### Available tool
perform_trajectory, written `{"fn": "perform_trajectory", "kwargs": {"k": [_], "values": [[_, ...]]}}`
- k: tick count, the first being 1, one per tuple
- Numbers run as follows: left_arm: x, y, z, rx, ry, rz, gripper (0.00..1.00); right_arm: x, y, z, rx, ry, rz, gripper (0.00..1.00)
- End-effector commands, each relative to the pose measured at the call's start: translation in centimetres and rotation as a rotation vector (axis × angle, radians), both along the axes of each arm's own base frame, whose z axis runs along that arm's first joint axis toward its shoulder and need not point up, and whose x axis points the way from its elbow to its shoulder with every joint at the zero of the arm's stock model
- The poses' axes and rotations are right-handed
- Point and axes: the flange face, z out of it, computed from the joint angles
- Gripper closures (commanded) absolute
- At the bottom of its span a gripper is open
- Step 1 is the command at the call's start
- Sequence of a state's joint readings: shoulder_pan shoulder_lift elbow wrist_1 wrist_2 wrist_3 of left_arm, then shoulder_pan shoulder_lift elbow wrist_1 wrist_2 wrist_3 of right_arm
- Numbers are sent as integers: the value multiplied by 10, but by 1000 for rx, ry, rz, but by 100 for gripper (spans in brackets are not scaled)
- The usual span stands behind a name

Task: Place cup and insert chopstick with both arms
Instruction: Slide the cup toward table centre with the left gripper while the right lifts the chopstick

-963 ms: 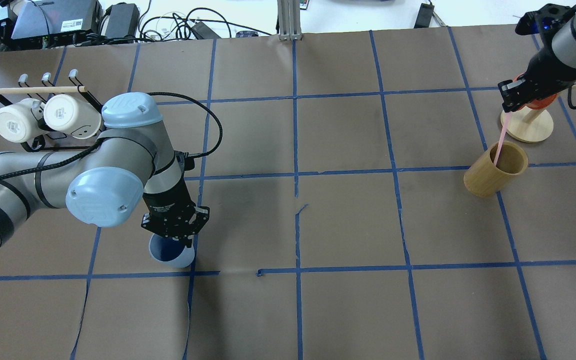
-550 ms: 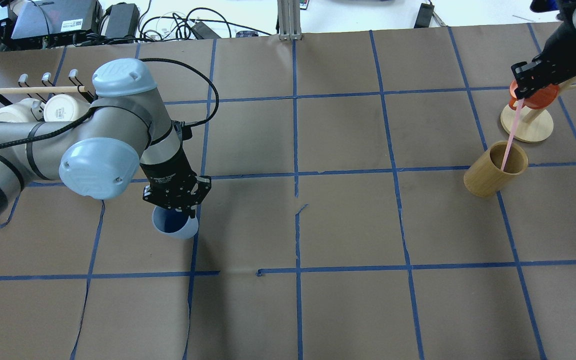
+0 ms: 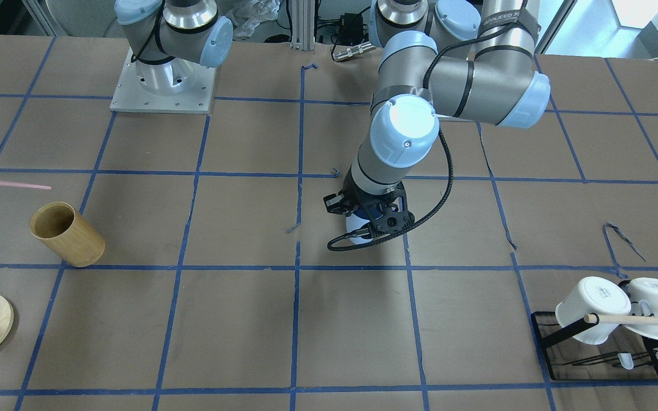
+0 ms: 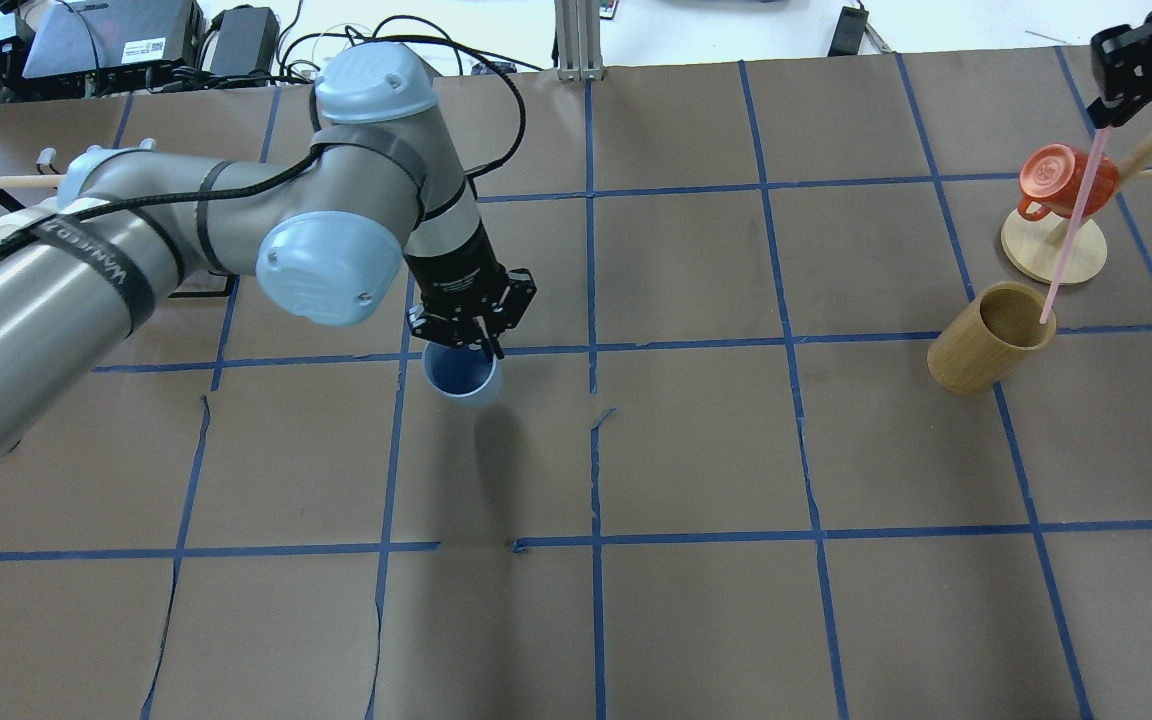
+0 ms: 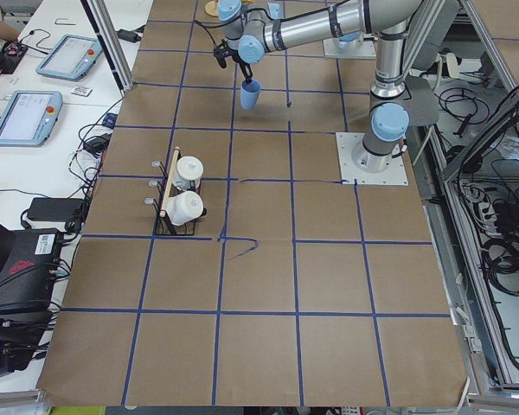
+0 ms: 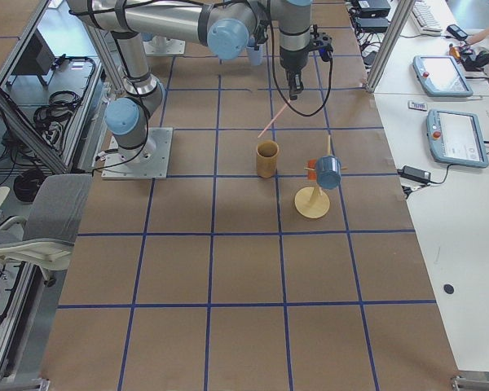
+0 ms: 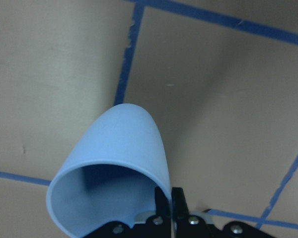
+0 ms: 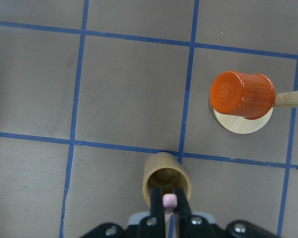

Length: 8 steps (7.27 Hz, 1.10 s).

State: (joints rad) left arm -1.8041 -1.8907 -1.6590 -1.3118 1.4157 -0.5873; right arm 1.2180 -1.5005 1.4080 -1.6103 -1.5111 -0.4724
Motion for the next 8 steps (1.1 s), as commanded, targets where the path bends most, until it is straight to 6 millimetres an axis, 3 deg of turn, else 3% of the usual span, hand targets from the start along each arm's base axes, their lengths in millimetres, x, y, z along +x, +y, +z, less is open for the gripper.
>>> {"fn": "perform_trajectory", "kwargs": {"k": [1, 2, 3, 4, 6, 7, 8], "values": [[-79, -23, -21, 3, 71, 83, 100, 12, 4, 27, -15, -9, -4, 100], [-100, -29, -37, -36, 80, 147, 100, 20, 2, 27, -24, -10, 1, 100], [-104, -33, -42, -51, 82, 143, 100, 21, 0, 25, -27, -13, -5, 100], [-102, -33, -33, -74, 73, 107, 100, 27, -3, 25, -44, -30, -31, 100], [-99, -34, -37, -77, 42, 90, 100, 56, -6, 30, -79, -34, -20, 100], [-99, -34, -40, -75, 38, 88, 1, 74, -6, 31, -82, -48, -61, 100], [-99, -34, -33, -83, 43, 85, 0, 99, -7, 32, -98, -52, -52, 100]]}}
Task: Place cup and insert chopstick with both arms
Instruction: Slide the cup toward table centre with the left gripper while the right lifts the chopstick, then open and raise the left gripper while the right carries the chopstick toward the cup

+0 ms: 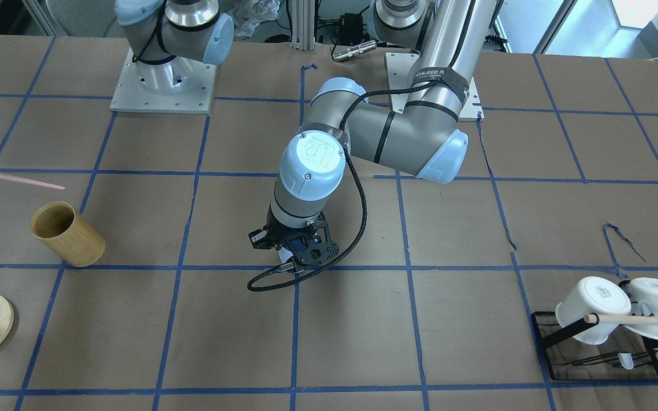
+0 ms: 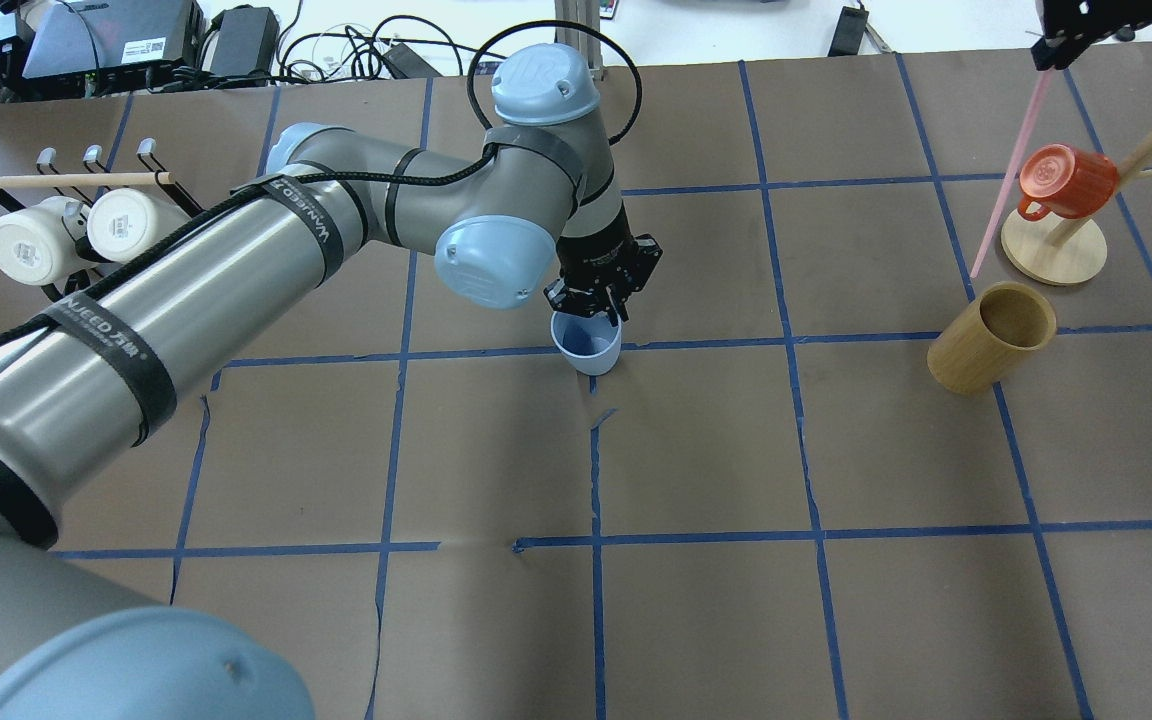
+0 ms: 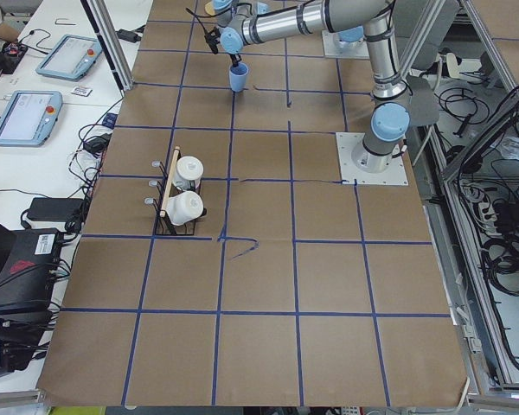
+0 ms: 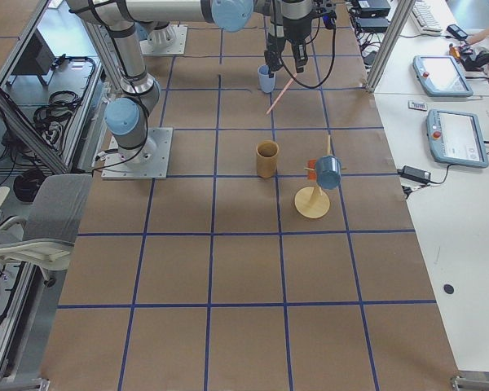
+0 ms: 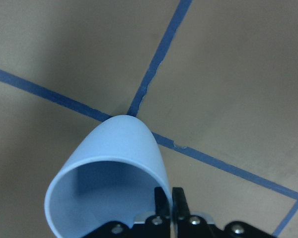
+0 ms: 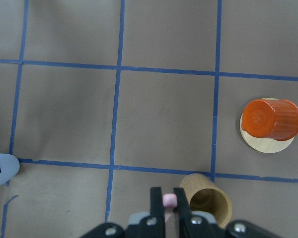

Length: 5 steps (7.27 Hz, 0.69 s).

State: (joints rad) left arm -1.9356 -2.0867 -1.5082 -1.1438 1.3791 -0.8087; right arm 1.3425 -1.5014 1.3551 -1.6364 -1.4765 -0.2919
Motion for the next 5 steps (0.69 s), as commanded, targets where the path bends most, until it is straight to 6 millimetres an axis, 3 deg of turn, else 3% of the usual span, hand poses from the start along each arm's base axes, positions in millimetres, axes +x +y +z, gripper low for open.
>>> {"fn": "perform_trajectory", "kwargs": {"k": [1, 3, 4, 5], "values": [[3, -1, 21, -36, 12, -8, 0, 46, 2, 5, -32, -10, 13, 100], [8, -14, 70, -143, 30, -136, 0, 78, 8, 13, -61, -22, 22, 100], [22, -15, 99, -153, 25, -218, 0, 95, 11, 18, -88, -28, 13, 100], [37, -3, 138, -146, 22, -322, 0, 125, 15, 22, -124, -41, 1, 100]]}}
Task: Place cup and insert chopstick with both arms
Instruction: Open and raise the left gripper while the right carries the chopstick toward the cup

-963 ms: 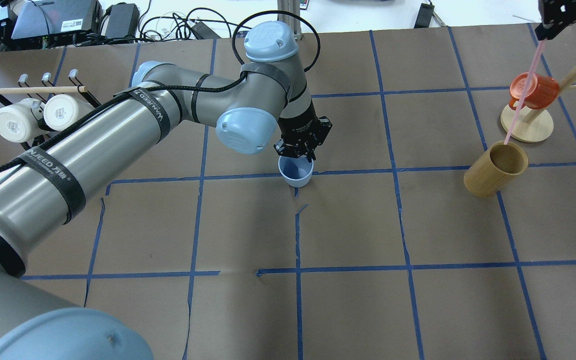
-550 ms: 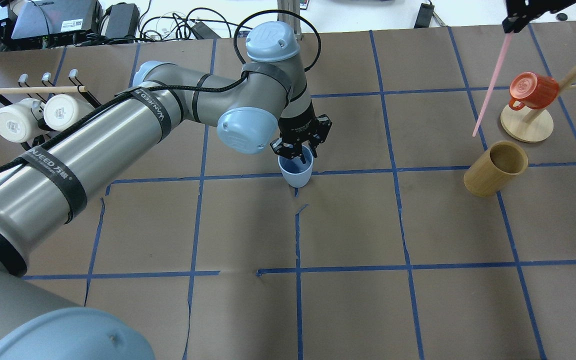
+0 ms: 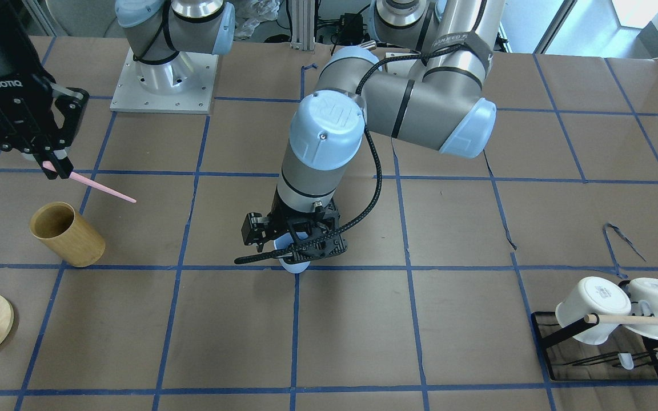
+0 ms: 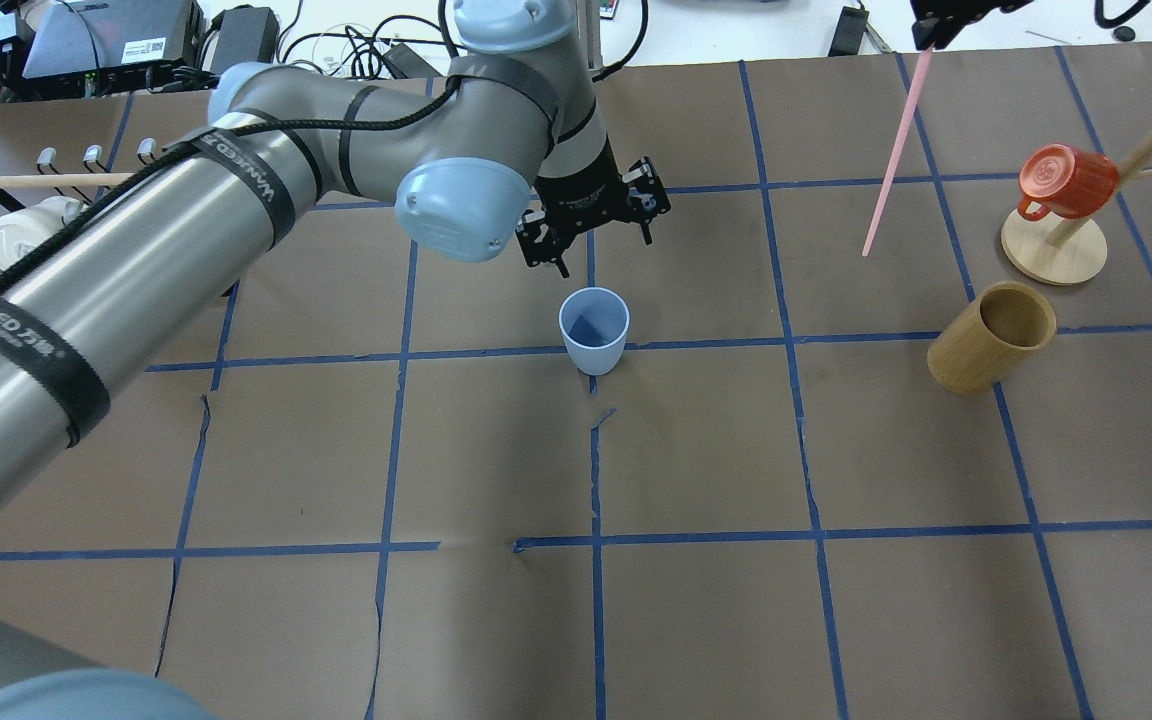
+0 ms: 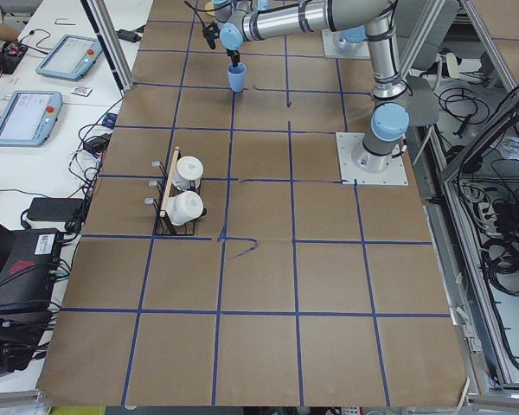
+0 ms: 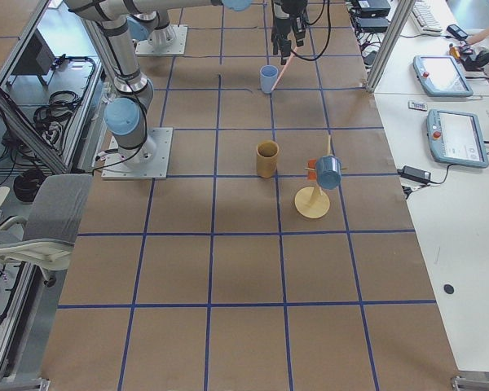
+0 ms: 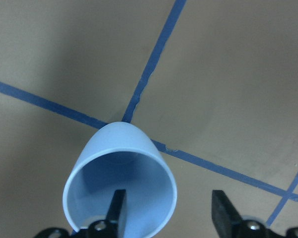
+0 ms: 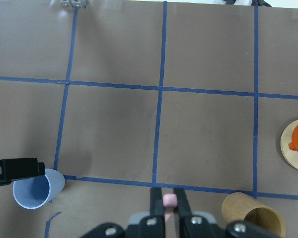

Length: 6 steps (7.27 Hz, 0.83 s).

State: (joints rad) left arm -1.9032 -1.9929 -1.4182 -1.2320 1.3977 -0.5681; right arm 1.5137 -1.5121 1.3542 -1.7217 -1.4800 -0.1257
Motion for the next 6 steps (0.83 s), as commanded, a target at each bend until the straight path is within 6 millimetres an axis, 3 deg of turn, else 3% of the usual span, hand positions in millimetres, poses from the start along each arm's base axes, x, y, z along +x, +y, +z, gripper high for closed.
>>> {"fn": "perform_trajectory", "kwargs": {"k": [1, 3, 4, 5, 6], "values": [[48, 30, 79, 54, -60, -169, 0, 60, 11, 7, -61, -28, -1, 100], [121, 72, 137, 100, -108, -313, 0, 98, 16, 2, -119, -77, -29, 100], [158, 88, 143, 102, -105, -342, 1, 112, 15, -19, -136, -94, -36, 100], [200, 102, 132, 124, -209, -338, 11, 126, 16, -41, -149, -122, -58, 100], [210, 110, 134, 100, -234, -318, 10, 142, 19, -61, -145, -135, -59, 100]]}}
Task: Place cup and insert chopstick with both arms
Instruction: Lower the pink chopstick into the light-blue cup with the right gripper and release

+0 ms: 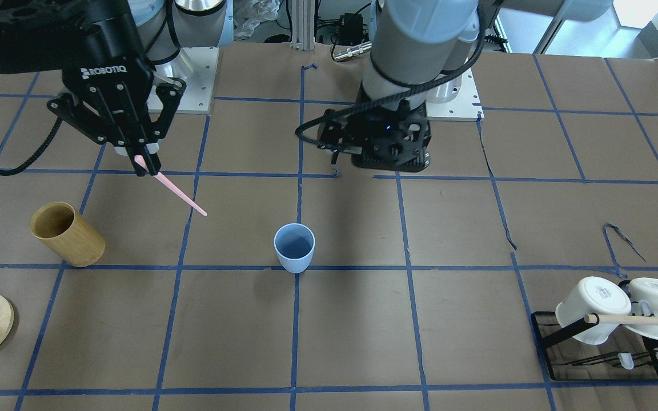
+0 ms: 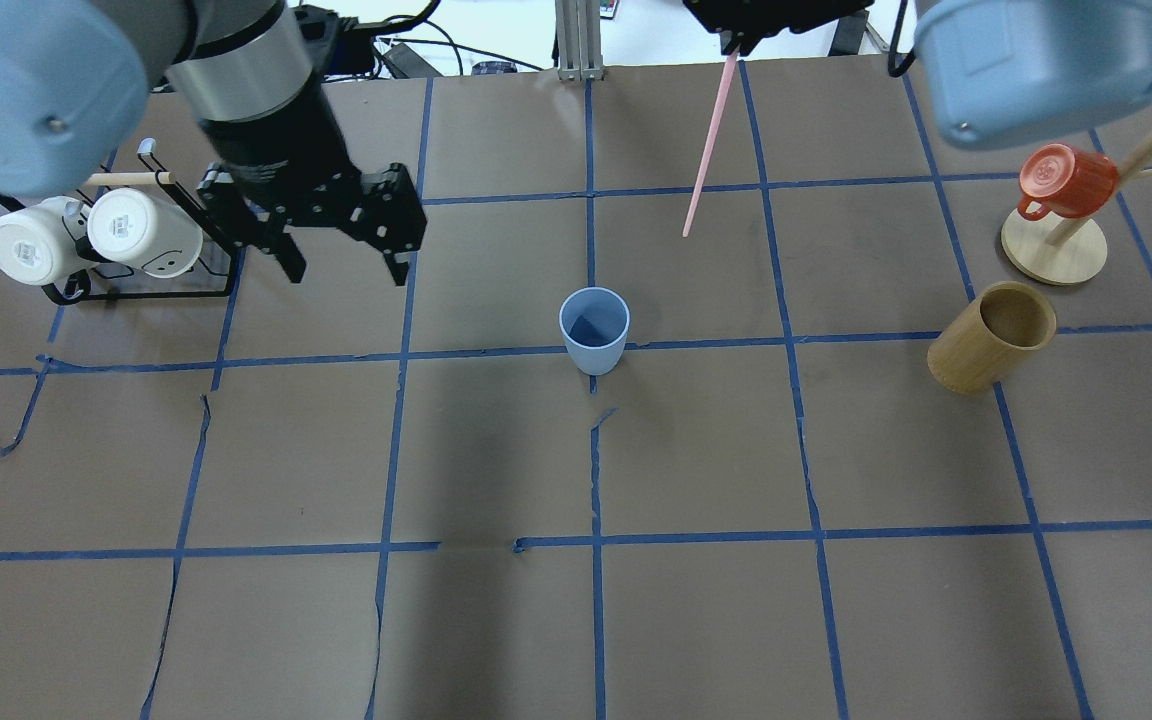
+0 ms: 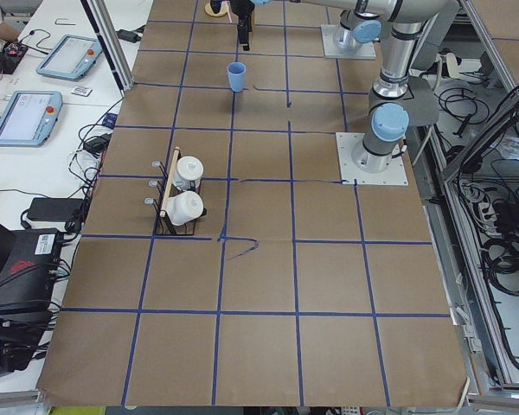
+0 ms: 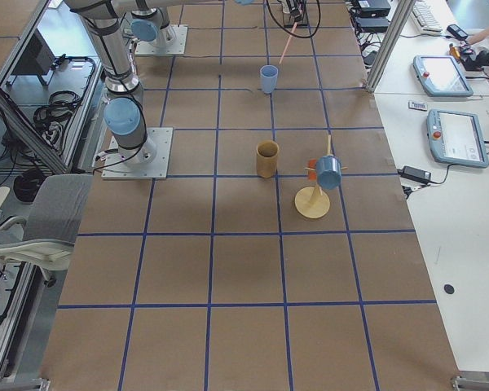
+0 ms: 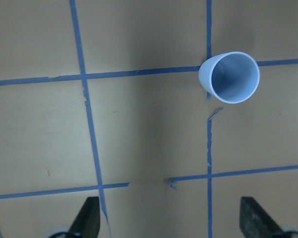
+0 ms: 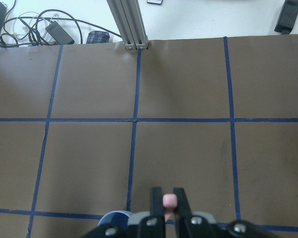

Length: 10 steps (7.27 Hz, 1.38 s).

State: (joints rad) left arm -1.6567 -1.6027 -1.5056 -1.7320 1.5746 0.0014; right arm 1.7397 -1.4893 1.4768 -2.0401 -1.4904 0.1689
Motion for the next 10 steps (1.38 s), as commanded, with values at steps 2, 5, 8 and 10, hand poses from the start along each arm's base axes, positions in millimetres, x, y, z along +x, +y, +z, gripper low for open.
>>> {"fn": "perform_trajectory", "kwargs": {"k": [2, 5, 8, 10], "values": [[38, 12, 6, -84, -49, 35, 10, 50, 10, -44, 8, -51, -12, 100], [35, -1, 6, -139, 19, 48, 2, 66, 3, -70, 58, -53, -25, 100], [35, -2, 4, -170, 24, 49, 0, 66, 2, -99, 95, -33, -31, 98], [36, -1, 3, -170, 24, 51, 0, 65, 4, -108, 109, -43, -56, 37]]}}
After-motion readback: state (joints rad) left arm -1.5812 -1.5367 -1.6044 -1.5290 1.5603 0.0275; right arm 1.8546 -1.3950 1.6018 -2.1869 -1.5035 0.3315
